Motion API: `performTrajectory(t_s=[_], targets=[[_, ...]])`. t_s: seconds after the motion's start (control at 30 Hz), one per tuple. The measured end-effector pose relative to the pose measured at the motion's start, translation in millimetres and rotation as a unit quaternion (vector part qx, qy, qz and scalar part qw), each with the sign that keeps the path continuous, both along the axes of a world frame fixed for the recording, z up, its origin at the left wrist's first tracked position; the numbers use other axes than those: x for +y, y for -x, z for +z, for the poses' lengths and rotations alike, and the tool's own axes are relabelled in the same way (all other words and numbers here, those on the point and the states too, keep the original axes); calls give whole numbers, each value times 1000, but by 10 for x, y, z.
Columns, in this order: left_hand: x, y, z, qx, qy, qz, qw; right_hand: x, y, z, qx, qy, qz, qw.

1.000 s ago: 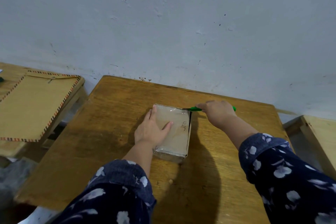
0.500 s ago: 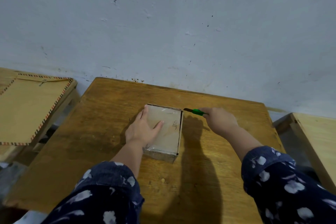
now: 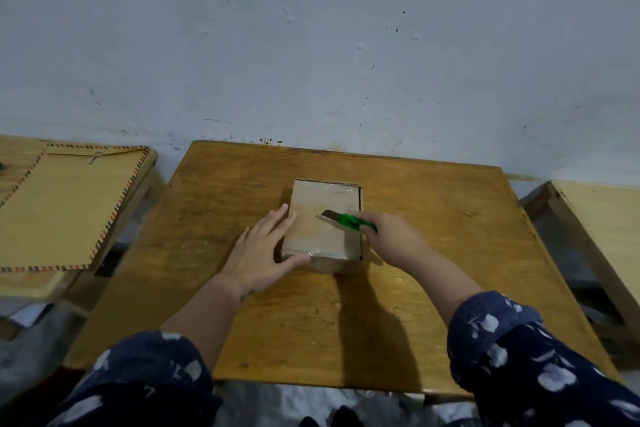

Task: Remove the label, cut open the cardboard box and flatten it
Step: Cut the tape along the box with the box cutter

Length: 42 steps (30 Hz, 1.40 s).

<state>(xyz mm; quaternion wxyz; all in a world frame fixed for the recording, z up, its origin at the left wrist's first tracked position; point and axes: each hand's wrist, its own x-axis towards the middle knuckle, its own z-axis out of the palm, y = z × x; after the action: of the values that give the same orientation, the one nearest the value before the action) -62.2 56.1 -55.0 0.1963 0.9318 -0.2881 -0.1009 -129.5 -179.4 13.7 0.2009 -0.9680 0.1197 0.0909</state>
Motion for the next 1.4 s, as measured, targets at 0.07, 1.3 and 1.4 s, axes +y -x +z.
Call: performTrajectory(t_s=[0.07,1.3,1.4], targets=[[104,-42,-9,-20,-31,-28,999,194,112,42,-8,26,28,999],[217,-22,51,-37,-39,-68,996,967,176,169,-50,270,157,949],[222,-15,43,-40,-40,-65,996,1027,174,165,-50,292,163,941]])
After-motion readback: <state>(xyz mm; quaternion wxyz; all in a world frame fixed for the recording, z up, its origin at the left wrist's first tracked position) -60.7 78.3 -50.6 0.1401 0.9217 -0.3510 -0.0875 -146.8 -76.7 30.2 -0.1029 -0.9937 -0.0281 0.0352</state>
